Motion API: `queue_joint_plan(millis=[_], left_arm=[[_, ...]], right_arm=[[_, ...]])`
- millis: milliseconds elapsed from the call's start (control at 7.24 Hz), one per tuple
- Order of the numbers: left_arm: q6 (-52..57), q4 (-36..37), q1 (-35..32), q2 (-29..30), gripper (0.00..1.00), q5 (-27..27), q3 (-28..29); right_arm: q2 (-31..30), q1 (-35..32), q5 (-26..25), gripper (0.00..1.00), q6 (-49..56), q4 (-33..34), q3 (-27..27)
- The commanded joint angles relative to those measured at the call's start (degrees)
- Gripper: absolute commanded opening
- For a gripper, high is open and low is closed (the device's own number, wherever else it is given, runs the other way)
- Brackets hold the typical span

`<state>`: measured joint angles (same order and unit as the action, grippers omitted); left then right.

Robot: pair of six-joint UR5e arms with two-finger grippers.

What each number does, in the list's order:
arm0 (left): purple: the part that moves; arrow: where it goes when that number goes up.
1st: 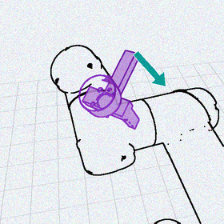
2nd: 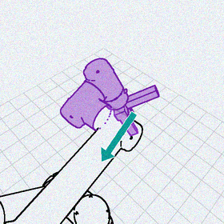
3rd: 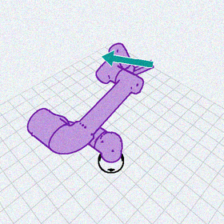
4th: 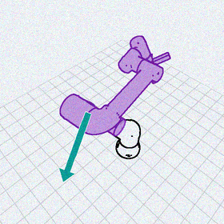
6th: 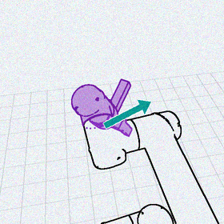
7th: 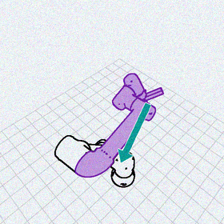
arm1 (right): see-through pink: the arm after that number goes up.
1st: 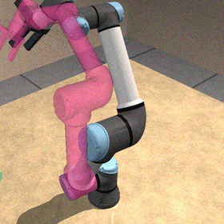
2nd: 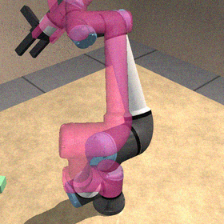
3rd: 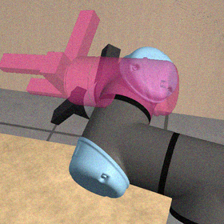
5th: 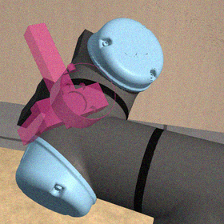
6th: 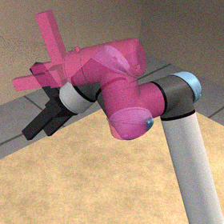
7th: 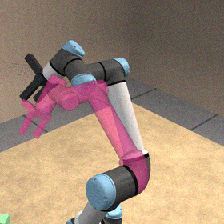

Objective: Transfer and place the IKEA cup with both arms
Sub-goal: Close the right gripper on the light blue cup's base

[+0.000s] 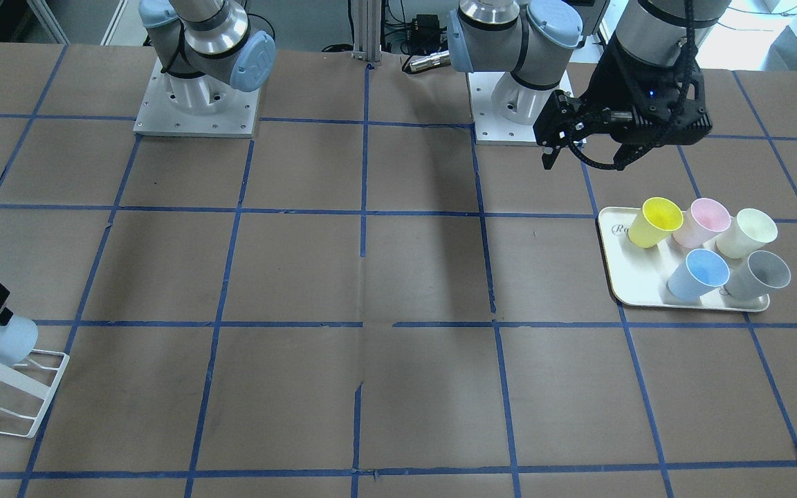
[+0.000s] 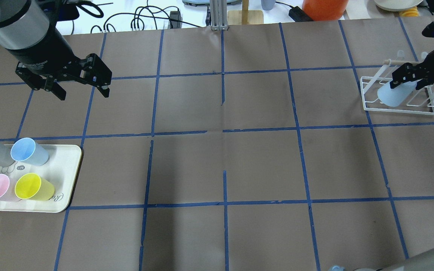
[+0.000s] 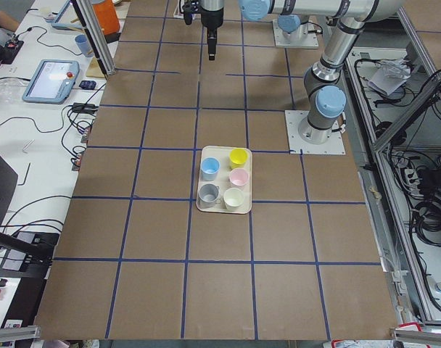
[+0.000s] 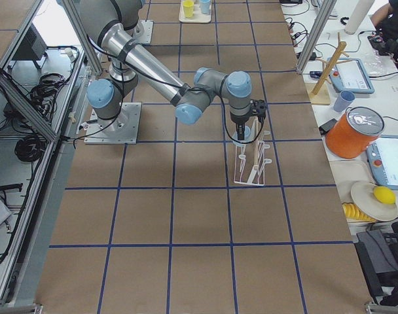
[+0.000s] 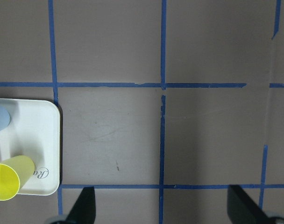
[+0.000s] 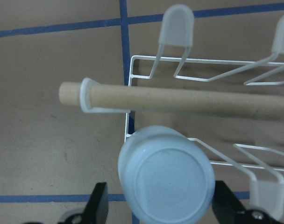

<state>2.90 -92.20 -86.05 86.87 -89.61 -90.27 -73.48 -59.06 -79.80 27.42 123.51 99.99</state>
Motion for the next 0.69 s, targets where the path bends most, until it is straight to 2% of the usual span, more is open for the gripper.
queue_joint_plan(millis=[0,552], left_arm=[[0.0,0.0,0.0,-0.03,1.0,0.04,0.0],[0.0,0.0,0.0,0.06,1.0,0.05,0.0]], right_arm=[[0.44,-0.01,0.0,0.81,0.35,1.47,-0.05],[1.24,-0.01,0.08,0.81,0.18,2.96,-0.05]])
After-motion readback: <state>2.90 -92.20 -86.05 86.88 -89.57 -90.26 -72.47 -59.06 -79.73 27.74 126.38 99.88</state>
